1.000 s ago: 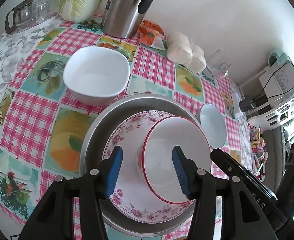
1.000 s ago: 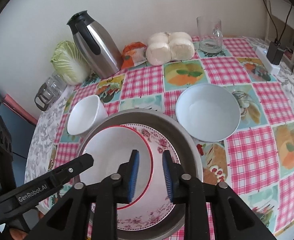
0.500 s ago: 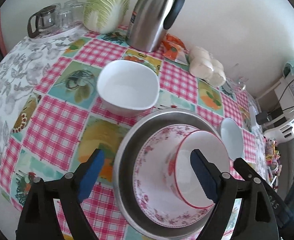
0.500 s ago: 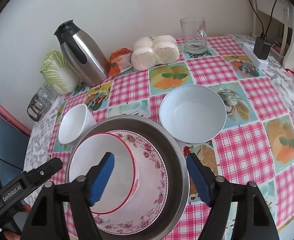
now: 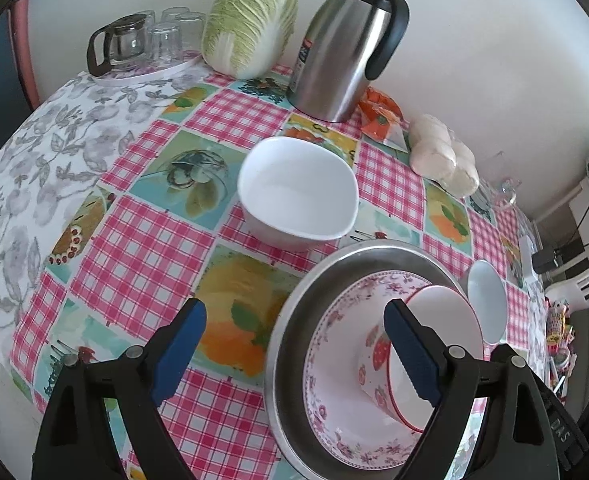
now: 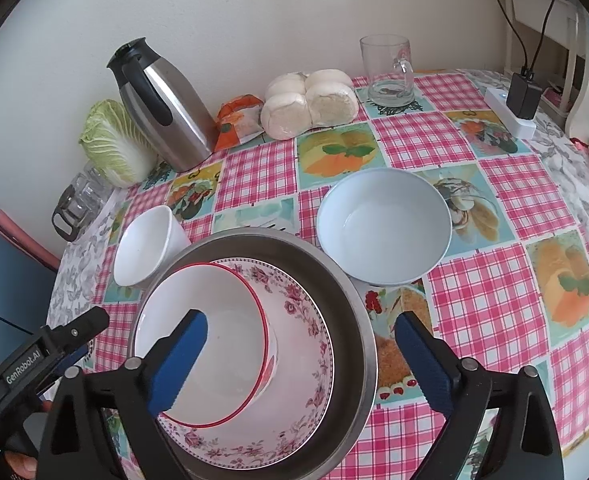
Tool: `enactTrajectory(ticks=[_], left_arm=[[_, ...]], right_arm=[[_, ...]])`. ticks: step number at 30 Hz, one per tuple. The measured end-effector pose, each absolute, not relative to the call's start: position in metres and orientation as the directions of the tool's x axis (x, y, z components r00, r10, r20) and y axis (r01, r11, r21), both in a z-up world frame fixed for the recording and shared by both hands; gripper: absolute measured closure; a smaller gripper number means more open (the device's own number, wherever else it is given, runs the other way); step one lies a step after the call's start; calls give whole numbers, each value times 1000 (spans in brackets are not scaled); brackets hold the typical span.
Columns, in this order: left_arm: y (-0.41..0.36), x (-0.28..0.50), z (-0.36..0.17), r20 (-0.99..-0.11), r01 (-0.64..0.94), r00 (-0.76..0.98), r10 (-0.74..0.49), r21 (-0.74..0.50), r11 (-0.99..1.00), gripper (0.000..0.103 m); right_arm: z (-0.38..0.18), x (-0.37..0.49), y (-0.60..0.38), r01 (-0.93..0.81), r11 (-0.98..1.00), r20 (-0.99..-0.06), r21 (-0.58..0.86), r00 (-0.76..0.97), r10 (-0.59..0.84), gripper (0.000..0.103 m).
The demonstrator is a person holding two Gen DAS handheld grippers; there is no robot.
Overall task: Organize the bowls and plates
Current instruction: 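Raise both grippers away from the stacked pan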
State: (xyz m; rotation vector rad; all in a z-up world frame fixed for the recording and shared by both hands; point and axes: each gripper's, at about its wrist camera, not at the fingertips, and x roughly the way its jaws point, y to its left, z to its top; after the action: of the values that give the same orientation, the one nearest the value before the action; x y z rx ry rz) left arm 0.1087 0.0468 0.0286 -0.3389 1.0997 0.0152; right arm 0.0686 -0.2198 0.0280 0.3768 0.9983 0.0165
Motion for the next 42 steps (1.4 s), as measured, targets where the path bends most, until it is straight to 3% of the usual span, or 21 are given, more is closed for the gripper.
enactTrajectory(ticks=[4,28,42], left_arm=[[49,109,28,-875,-184,462,-145,-254,949,2],[86,120,37,-843,-210,535,-63,-205,956,2],[99,135,34,-810,-167,575,-114,-253,953,2]], right_arm=[[28,68,-216,147,939,-815,311,550,184,0],[23,67,-190,125,960,-812,249,568,137,0],[40,68,-177,116,963,-762,241,637,115,0]])
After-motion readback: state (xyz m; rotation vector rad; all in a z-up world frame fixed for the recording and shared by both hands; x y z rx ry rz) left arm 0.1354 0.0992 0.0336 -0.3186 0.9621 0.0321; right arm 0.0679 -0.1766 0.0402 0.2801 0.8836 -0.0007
